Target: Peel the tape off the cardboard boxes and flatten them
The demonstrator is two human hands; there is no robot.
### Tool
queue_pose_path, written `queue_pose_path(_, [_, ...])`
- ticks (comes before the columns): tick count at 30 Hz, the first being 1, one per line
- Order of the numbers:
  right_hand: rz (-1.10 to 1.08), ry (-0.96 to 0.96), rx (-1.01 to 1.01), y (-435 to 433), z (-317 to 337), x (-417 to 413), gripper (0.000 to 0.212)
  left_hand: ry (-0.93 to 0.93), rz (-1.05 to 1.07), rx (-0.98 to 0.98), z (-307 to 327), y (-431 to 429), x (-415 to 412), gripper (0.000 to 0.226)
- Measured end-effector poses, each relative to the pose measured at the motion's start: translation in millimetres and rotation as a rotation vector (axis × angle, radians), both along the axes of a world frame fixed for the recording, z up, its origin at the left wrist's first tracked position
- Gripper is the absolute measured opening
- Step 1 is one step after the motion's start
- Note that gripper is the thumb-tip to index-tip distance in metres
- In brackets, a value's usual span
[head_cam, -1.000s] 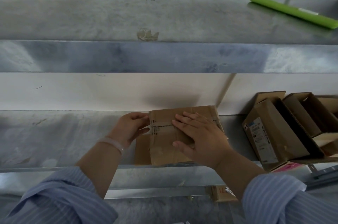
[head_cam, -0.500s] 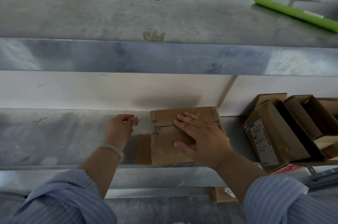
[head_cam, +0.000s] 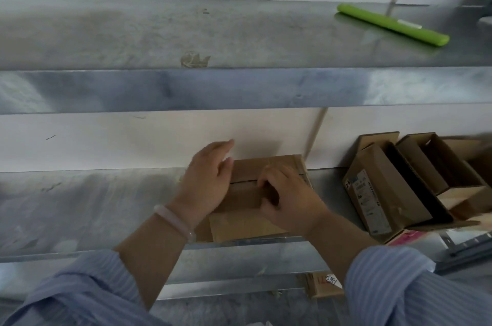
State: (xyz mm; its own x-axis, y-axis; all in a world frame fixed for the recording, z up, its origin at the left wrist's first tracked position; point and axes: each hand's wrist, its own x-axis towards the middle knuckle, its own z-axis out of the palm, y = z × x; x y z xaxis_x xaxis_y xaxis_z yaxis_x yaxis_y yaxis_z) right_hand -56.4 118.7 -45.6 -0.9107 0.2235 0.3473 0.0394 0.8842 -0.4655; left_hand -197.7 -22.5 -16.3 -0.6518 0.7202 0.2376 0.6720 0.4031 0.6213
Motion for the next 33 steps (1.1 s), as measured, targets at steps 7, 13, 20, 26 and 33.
queue_pose_path(7, [-0.364,0.041,-0.167,8,-8,35,0.034,0.427,-0.252,-0.433,-24,14,28,0.066])
queue_pose_path(13, [-0.592,-0.015,-0.713,11,-28,75,0.042,0.357,-0.194,-0.481,-12,30,34,0.07])
queue_pose_path(20, [-0.737,-0.009,-0.718,6,-29,82,0.015,0.515,-0.104,-0.505,-26,37,48,0.062])
queue_pose_path(26, [-0.798,0.096,-0.833,7,-22,84,0.008,0.527,-0.101,-0.476,-27,39,46,0.059])
queue_pose_path(33, [-0.716,0.048,-1.031,12,-19,81,0.012,0.528,-0.1,-0.454,-27,39,46,0.056])
